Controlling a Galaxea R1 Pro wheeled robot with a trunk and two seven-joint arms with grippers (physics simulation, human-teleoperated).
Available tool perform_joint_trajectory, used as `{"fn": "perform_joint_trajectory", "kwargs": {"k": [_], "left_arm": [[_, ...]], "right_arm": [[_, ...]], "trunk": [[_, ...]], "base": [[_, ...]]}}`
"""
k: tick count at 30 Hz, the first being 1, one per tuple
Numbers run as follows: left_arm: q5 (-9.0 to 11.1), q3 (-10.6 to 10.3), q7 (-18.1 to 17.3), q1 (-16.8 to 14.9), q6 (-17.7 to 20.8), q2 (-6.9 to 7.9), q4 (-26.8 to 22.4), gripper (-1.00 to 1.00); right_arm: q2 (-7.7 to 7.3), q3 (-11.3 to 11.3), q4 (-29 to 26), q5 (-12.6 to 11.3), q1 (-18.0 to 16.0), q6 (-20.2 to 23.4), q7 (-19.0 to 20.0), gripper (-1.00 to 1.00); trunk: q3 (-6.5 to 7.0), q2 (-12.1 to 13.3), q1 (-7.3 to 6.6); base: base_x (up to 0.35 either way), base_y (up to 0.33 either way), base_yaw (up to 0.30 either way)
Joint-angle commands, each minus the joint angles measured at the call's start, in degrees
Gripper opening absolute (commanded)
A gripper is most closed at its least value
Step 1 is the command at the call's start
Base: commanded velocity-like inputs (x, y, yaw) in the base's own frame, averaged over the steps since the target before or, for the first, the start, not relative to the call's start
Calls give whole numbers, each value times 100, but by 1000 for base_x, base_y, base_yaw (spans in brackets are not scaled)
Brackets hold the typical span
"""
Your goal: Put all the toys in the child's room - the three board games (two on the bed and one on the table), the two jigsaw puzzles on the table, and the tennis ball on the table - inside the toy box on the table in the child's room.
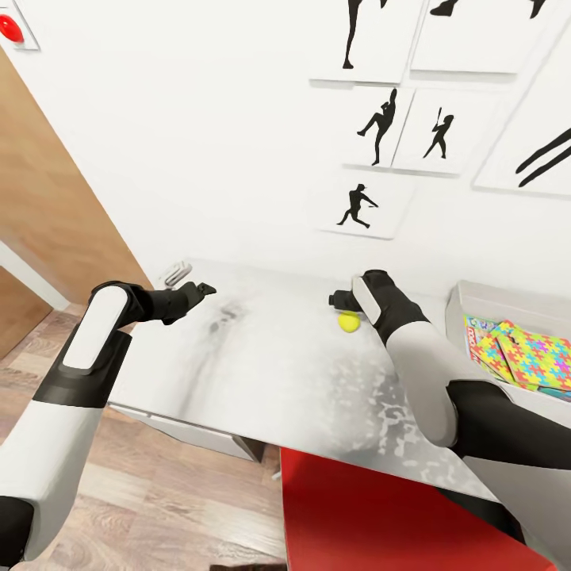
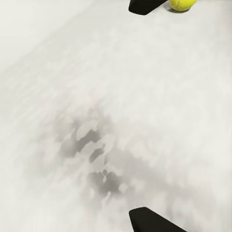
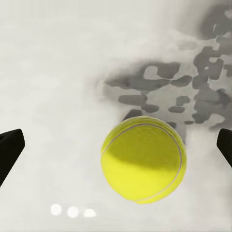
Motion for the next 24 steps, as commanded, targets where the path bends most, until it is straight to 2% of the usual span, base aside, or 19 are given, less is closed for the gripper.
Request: {"fn": "perform_joint_trajectory", "kwargs": {"k": [1, 10, 24], "left_arm": [[54, -9, 58, -6, -5, 5, -6, 100], [48, -9, 55, -4, -5, 9, -6, 100], [47, -17, 51, 1, -5, 10, 5, 100]], "right_arm": [[5, -26, -6, -61, -4, 10, -51, 100], [-1, -26, -6, -60, -9, -6, -46, 100], [-7, -26, -6, -54, -19, -9, -50, 100]], "trunk": [[-10, -10, 3], [-32, -10, 3], [-143, -10, 3]], "base": [[0, 0, 0], [0, 0, 0], [0, 0, 0]]}}
